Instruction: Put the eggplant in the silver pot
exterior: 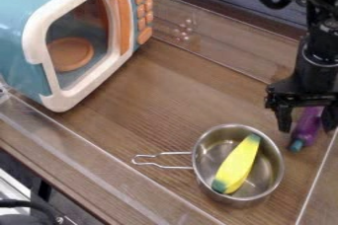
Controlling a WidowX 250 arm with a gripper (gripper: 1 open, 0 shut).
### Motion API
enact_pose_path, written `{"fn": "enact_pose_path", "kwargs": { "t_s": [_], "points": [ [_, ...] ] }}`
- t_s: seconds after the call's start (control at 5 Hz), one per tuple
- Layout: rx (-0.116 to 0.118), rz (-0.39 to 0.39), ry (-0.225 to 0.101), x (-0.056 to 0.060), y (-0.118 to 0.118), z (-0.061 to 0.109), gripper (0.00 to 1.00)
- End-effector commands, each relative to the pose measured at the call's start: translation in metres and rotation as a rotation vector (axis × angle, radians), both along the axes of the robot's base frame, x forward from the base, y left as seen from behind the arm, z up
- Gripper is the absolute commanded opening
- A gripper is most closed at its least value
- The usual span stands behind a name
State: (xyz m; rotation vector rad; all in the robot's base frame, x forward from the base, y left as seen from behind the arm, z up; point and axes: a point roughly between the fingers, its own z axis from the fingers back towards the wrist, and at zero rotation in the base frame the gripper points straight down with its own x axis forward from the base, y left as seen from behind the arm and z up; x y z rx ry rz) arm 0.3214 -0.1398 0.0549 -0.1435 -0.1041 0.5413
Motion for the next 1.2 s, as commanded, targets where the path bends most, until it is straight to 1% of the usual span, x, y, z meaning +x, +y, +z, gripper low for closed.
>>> {"fn": "enact_pose_path", "kwargs": {
  "t_s": [0.0, 0.2, 0.4, 0.6, 0.8, 1.0],
  "points": [
    [-0.022, 0.025, -0.088, -0.001, 0.006, 0.022, 1.0],
    [-0.02, 0.015, -0.102, 0.003, 0.003, 0.01, 1.0],
    [-0.01, 0.013, -0.113, 0.006, -0.001, -0.003, 1.0],
    [-0.001, 0.028, -0.127, 0.005, -0.001, -0.005, 1.0],
    [0.014, 0.046, -0.141, 0.005, -0.001, -0.007, 1.0],
    [0.027, 0.041, -0.153, 0.009, -0.002, -0.013, 1.0]
  ]
}}
